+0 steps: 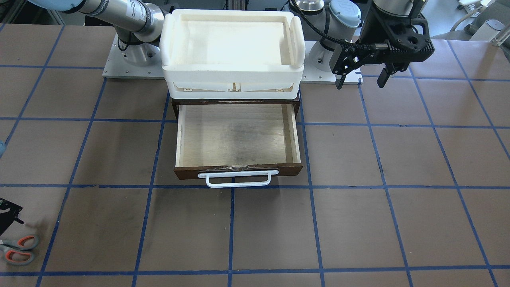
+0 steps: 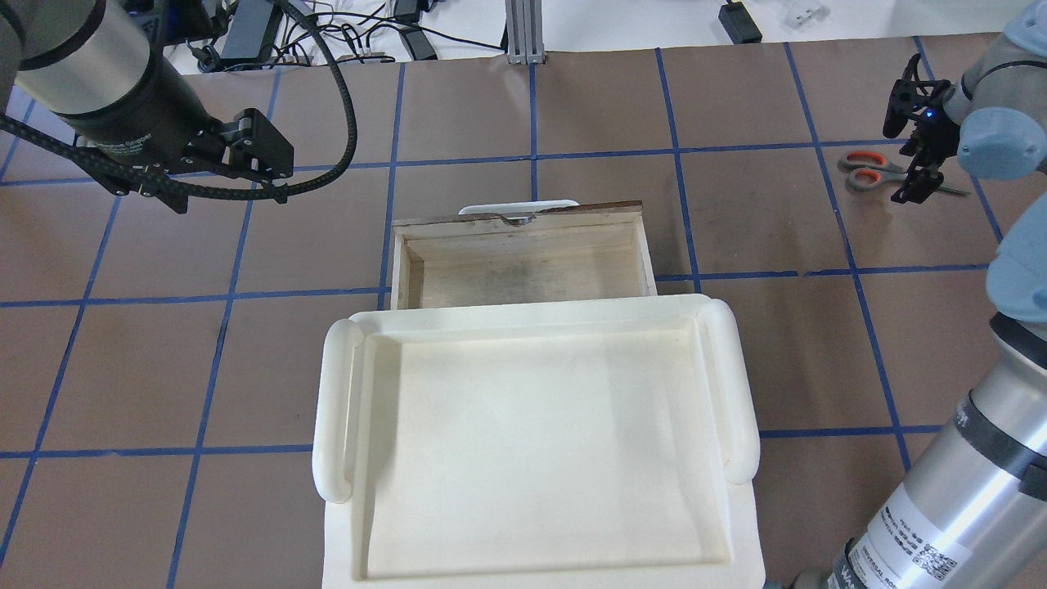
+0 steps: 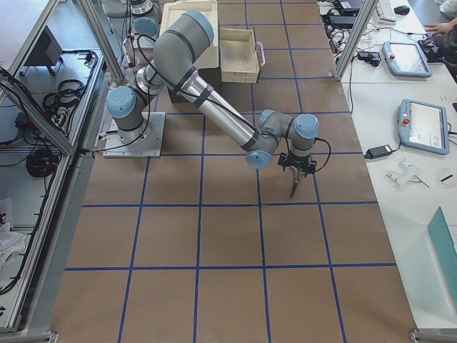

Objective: Put scissors in drawer and close it
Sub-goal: 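Lower the right gripper and close it on the scissors blades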

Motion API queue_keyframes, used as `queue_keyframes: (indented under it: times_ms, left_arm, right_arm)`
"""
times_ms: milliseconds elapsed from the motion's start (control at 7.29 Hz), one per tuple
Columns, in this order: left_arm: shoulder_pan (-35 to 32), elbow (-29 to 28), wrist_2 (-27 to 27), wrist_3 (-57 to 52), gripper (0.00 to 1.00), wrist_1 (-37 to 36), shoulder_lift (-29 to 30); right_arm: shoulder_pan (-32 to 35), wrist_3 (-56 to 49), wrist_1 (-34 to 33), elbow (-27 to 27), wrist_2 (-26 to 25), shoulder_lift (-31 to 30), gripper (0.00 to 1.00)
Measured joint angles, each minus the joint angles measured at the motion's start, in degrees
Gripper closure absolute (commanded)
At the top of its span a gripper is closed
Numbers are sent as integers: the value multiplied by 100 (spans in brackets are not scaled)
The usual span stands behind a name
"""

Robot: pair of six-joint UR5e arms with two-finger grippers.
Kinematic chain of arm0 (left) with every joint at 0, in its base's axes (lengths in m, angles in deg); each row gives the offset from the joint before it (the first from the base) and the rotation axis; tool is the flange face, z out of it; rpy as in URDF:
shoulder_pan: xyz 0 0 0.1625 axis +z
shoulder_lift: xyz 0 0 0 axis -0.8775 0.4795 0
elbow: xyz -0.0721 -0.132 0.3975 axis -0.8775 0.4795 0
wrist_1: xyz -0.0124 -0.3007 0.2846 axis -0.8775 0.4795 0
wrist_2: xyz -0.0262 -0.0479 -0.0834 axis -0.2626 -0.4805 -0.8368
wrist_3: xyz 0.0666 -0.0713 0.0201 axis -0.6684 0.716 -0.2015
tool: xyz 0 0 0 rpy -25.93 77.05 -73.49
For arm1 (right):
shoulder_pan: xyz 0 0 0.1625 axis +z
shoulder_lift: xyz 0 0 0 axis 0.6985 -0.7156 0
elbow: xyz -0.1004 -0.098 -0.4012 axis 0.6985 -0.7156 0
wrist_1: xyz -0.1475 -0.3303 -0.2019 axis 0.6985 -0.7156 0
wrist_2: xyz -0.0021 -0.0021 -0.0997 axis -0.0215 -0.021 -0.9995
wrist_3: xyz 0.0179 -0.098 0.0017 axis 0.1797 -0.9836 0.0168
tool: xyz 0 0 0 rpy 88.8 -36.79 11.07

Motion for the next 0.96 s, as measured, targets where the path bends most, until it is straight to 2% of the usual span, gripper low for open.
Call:
queue_keyframes:
  times_ms: [274,411,549,686,823,960]
  left_arm:
    - [0,1,0,0,0,0,0]
    - [0,0,0,1,0,0,0]
    - [0,1,0,0,0,0,0]
    - [0,2,0,2,0,0,0]
    - [0,3,0,4,0,0,0]
    - [0,3,0,5,0,0,0]
  right_arm:
    - [-5,-3,-27,-18,0,71,10]
    - [-6,-2,-34,-35,0,88,26]
    - [-6,-10,-37,-62,0,113,61]
    - [-6,-14,-38,-83,-2,132,90]
    - [-7,-4,-38,-91,-6,138,100]
    - [-6,5,-40,-95,-10,135,100]
